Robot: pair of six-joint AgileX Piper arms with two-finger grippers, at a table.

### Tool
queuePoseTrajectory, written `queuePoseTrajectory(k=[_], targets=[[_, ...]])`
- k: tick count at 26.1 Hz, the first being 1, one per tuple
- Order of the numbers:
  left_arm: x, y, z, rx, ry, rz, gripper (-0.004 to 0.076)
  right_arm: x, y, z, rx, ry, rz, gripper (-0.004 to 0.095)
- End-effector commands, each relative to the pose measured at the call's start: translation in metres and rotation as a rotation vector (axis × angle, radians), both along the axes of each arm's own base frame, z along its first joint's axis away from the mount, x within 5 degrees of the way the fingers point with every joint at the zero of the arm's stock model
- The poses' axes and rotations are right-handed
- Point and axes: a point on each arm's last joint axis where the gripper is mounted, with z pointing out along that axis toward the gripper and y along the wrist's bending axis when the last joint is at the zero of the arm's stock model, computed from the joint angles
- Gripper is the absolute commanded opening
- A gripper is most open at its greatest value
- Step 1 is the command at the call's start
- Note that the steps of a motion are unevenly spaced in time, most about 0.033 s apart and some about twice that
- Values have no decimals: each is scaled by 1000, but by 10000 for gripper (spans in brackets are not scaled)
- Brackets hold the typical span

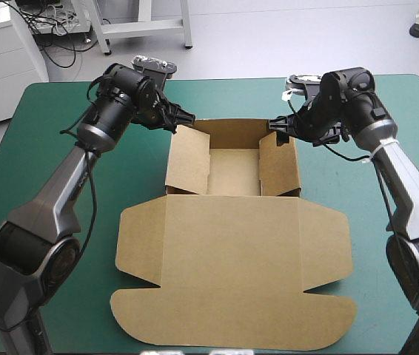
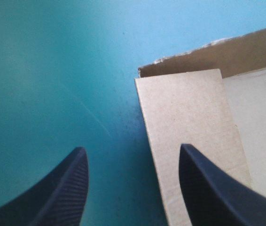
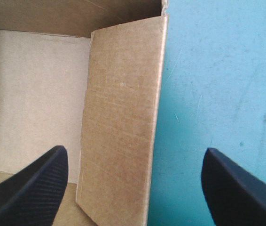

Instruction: Fold the box

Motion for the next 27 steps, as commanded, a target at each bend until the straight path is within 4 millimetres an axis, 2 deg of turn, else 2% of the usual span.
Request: queuePoseTrajectory(k=[1, 2, 3, 4, 5, 6, 7, 12, 15, 19, 27], targets=[[-46, 25, 71, -46, -137, 6, 363, -22, -7, 43, 69, -95, 0, 723], [-54, 29, 81, -57, -161, 5, 332, -25, -7, 46, 74, -103, 1, 723], [-70, 36, 98, -86, -201, -2, 241, -27, -8, 49, 78, -110, 2, 723], [-79, 40, 107, -96, -223, -22, 183, -28, -8, 50, 77, -114, 5, 723], [-99, 48, 121, -93, -258, -68, 61, -28, -8, 50, 72, -116, 15, 723], [-111, 53, 127, -101, -272, -87, -11, -28, -8, 50, 71, -117, 17, 723], [-135, 65, 138, -119, -300, -103, -27, -27, -8, 49, 64, -117, 17, 723], [-183, 90, 138, -123, -312, -102, -32, -22, -11, 43, 22, -111, 8, 723], [-208, 103, 124, -111, -287, -103, -32, -18, -11, 38, 14, -98, 0, 723], [-232, 115, 95, -85, -225, -101, -32, -11, -9, 28, 6, -74, 3, 723], [-272, 136, 43, -102, -176, -64, -32, 2, -5, -19, -35, 54, 7, 722]])
